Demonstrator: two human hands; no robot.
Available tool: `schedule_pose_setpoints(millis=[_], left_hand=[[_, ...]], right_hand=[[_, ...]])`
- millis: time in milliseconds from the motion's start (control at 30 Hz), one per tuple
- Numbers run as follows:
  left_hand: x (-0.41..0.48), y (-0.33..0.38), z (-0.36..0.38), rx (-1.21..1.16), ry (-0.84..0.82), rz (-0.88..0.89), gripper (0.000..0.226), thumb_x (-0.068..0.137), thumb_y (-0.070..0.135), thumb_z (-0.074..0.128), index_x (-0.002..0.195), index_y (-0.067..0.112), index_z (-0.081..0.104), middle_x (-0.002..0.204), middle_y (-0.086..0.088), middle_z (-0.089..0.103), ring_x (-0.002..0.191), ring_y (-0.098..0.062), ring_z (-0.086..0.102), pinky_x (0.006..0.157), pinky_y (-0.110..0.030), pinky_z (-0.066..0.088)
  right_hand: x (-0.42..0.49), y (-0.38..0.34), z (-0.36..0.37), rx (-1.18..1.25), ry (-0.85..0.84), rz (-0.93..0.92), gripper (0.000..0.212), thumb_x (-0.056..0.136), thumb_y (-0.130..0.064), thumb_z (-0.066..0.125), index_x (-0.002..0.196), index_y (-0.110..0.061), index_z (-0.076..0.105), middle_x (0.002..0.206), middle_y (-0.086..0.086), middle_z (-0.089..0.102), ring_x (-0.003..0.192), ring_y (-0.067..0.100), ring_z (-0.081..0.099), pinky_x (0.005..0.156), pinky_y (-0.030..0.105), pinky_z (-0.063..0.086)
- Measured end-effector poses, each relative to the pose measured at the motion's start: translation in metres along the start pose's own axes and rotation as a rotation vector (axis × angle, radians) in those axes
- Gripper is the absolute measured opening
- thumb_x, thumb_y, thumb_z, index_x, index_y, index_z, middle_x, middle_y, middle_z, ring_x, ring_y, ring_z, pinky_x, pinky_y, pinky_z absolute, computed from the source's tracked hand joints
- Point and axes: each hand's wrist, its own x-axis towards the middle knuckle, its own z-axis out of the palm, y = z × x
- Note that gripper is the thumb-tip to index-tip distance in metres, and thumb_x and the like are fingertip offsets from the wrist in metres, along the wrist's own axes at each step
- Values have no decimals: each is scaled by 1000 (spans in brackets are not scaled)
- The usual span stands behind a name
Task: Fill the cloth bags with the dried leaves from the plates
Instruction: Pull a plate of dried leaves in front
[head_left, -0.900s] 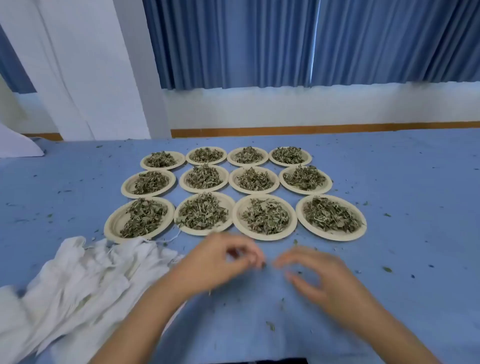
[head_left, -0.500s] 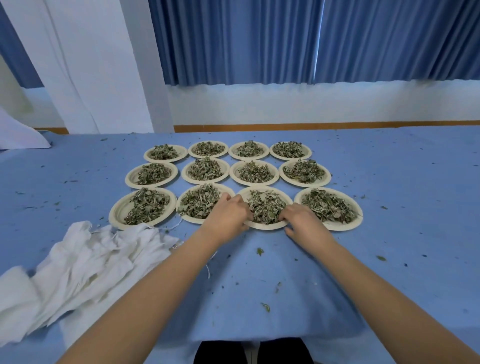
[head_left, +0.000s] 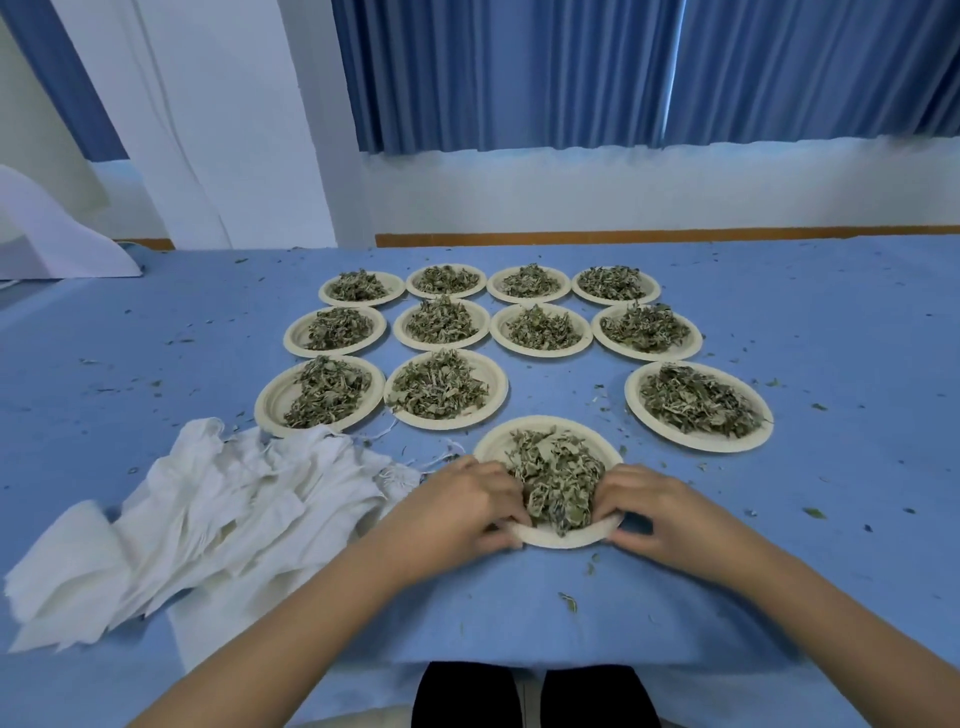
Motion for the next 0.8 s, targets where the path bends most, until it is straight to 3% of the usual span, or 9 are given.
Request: schedule_pose_setpoints(millis=[67, 133, 200, 267, 333, 467, 633, 700, 800], left_hand=[[-6, -4, -12, -86, 110, -160, 25, 90, 37, 65, 104, 17, 74, 100, 5, 67, 97, -9, 54, 91, -27, 40], [-10, -15, -26, 78, 195, -426, 20, 94, 28, 61, 104, 14, 70, 105, 1, 63, 100, -15, 53, 89, -28, 43], [-13, -25, -37, 364, 65, -740, 17, 94, 16, 56, 109, 12, 64, 112, -4, 58, 108, -21, 50, 86, -27, 42], [-13, -30, -38, 458, -104, -927, 19, 94, 9, 55, 111, 9, 62, 116, -7, 57, 114, -25, 48, 80, -28, 39], [-10, -35, -31, 456, -174, -972, 21, 94, 3, 53, 113, 9, 62, 117, -7, 59, 117, -24, 50, 77, -26, 39], [-6, -39, -25, 491, -161, -994, 31, 90, -5, 50, 111, 13, 63, 113, -3, 64, 109, -20, 59, 72, -24, 36], [-6, -40, -30, 523, -83, -979, 21, 89, 0, 53, 79, 19, 49, 98, -1, 67, 94, -21, 63, 80, -28, 40], [-6, -42, -32, 401, -21, -986, 17, 90, 14, 63, 75, 15, 55, 93, -3, 69, 88, -23, 65, 77, -29, 41], [-6, -45, -41, 28, 86, -995, 17, 82, 31, 76, 78, 15, 72, 80, -1, 71, 79, -22, 67, 64, -26, 43]], right_hand=[[2, 0, 2, 65, -6, 24, 8, 80, -4, 71, 85, -9, 69, 89, -4, 63, 87, 8, 58, 77, 23, 46], [6, 2, 3, 117, -12, 46, 10, 78, -3, 75, 84, -10, 71, 89, -5, 64, 87, 7, 60, 76, 24, 48], [9, 3, 3, 149, -21, 64, 12, 76, -5, 78, 85, -11, 72, 90, -8, 64, 87, 3, 60, 77, 20, 47], [10, 4, 4, 163, -22, 64, 13, 75, -7, 80, 84, -12, 73, 90, -10, 64, 86, 0, 60, 77, 17, 46], [10, 5, 5, 169, -7, 57, 13, 75, -8, 80, 84, -14, 73, 89, -10, 64, 86, 1, 60, 76, 18, 47], [7, 7, 9, 202, 37, 55, 13, 75, -5, 78, 85, -13, 75, 90, -9, 65, 86, 3, 61, 76, 20, 48], [11, 10, 8, 222, 31, 63, 16, 72, -4, 81, 85, -11, 76, 89, -10, 65, 84, 0, 61, 76, 13, 45], [13, 10, 8, 233, 25, 64, 16, 72, -4, 81, 85, -12, 76, 89, -13, 65, 83, -1, 61, 76, 12, 44], [16, 9, 9, 232, 5, 67, 17, 72, -6, 81, 86, -14, 76, 90, -15, 64, 84, -1, 61, 76, 11, 44]])
